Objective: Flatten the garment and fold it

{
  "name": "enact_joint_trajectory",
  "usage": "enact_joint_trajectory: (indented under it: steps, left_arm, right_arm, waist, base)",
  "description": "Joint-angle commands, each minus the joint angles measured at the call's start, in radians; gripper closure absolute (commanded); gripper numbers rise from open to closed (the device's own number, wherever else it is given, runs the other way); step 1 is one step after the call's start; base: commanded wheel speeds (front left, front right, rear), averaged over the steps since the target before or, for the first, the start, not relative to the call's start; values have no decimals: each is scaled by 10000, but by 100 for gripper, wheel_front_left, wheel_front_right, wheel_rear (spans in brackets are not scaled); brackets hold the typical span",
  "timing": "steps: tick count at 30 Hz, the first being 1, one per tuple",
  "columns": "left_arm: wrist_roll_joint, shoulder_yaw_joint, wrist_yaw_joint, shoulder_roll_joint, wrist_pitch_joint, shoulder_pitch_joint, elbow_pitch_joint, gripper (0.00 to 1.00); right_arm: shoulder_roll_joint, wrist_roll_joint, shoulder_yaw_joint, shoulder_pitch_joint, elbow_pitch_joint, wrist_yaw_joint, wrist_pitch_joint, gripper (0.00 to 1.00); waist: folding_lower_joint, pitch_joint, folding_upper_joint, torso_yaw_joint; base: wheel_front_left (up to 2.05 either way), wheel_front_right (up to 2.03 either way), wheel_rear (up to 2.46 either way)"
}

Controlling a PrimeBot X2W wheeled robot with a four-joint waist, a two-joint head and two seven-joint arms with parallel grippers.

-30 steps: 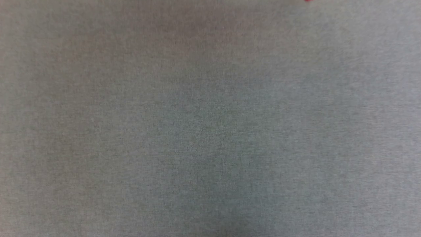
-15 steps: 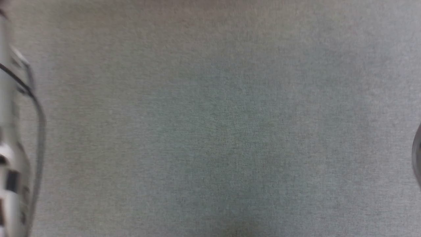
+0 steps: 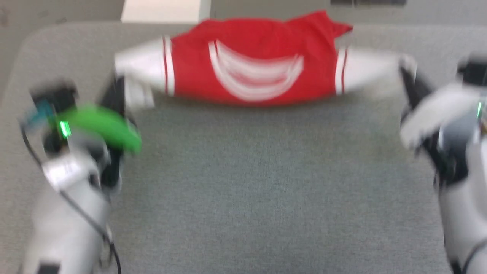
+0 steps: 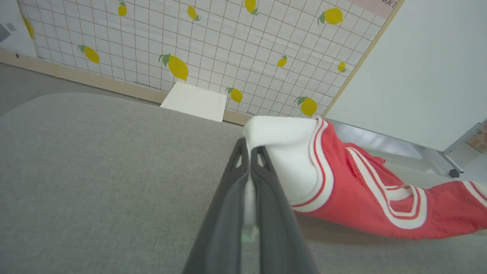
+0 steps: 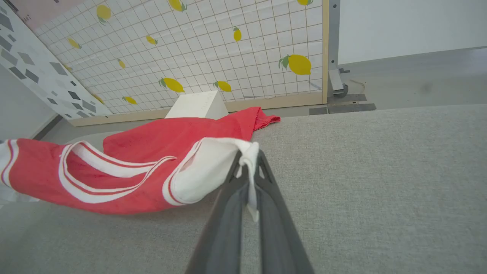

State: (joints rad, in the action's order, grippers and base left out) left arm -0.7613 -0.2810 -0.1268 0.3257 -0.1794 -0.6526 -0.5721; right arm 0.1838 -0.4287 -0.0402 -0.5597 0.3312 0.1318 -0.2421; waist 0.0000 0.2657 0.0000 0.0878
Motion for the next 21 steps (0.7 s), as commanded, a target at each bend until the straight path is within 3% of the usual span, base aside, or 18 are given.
enact_joint_trajectory:
  steps: [1,9,15,21]
  left_arm:
    - [-164,-19,-31,-21,-62,583,172,100]
    - [-611,-6,721,-39,156,3879,1389,100]
    - [-799,248,1928,310,679,5976,2693,100]
    - [104,-257,3073,1190,1633,7166,3639,100]
  right_arm:
    - [-1,-192,-76,611,-250,-11,-74,100]
    - [-163,-100,-726,4200,-1692,-11,-329,100]
    - [-112,873,-921,6171,-2992,-11,-877,100]
    - [18,1469,-792,7228,-4178,-11,-1945,100]
  waist:
    - [0,-1115,0,61]
    - [0,-2125,0,-32]
    - [0,-2437,0,-161]
    - [0,-2485,0,-155]
  base:
    - [0,0,0]
    - [0,0,0]
    - [0,0,0]
    - [0,0,0]
